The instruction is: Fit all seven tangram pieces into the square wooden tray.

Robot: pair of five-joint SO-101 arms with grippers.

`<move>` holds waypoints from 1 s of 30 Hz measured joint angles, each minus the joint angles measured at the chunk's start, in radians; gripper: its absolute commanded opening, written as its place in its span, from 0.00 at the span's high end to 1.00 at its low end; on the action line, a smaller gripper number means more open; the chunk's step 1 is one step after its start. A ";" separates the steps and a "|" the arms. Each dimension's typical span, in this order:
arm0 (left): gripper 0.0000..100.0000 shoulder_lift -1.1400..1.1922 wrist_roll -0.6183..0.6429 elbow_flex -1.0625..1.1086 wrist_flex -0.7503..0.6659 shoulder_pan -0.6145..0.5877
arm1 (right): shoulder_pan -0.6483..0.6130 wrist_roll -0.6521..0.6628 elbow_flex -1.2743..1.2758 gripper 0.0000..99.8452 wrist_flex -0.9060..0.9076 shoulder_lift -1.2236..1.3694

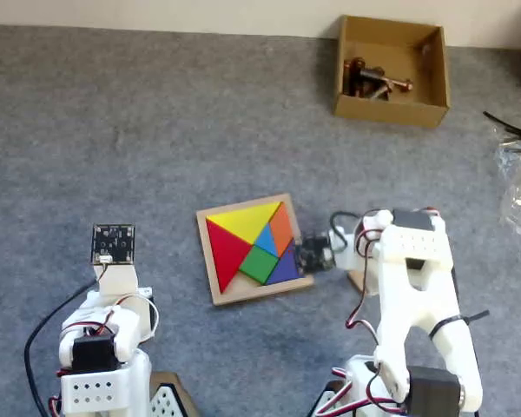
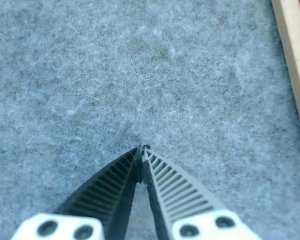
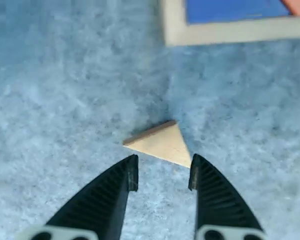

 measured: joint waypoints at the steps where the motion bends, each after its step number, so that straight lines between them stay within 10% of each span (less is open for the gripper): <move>1: 1.00 0.000 0.000 0.000 0.000 0.000 | 0.002 0.014 0.000 0.85 0.000 0.000; 30: 1.00 0.000 0.000 0.000 0.000 0.000 | 0.003 0.247 0.140 0.88 -0.170 -0.002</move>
